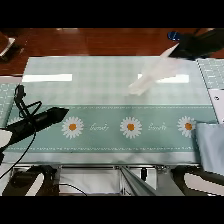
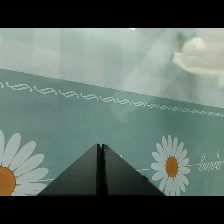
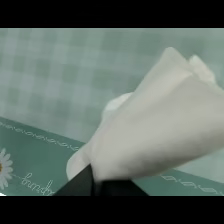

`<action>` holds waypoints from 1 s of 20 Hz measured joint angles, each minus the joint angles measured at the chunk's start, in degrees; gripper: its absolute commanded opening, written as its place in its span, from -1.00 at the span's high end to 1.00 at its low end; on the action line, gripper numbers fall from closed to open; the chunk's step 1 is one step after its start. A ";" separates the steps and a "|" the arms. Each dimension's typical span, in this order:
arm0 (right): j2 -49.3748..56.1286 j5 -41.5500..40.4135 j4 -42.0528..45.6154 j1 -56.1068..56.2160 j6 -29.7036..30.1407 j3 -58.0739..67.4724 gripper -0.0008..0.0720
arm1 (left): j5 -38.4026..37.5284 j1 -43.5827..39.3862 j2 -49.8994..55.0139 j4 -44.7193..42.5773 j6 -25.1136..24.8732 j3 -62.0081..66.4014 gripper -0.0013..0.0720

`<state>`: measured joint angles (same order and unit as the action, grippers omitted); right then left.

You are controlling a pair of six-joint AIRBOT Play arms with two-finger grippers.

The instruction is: Fold the shirts.

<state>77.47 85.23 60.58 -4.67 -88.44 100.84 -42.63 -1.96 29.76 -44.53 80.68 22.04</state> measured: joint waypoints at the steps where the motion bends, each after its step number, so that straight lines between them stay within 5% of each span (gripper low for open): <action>1: -1.09 1.75 0.17 -3.02 -0.83 0.48 0.92 | 0.00 0.00 0.00 0.00 0.02 0.02 0.90; 8: -9.53 12.70 2.01 -23.98 -5.42 1.57 0.92 | 0.09 0.00 0.00 0.00 0.02 0.02 0.90; 15: -16.74 19.89 13.75 -40.37 -6.56 0.42 0.92 | 0.09 0.00 0.00 0.00 0.00 0.00 0.90; 20: -24.09 20.68 23.17 -49.13 -4.09 -11.47 0.92 | 0.24 0.00 0.00 0.00 0.00 0.00 0.90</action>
<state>53.39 105.91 83.74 -53.80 -92.53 89.36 -42.39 -1.96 29.76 -44.53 80.68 22.04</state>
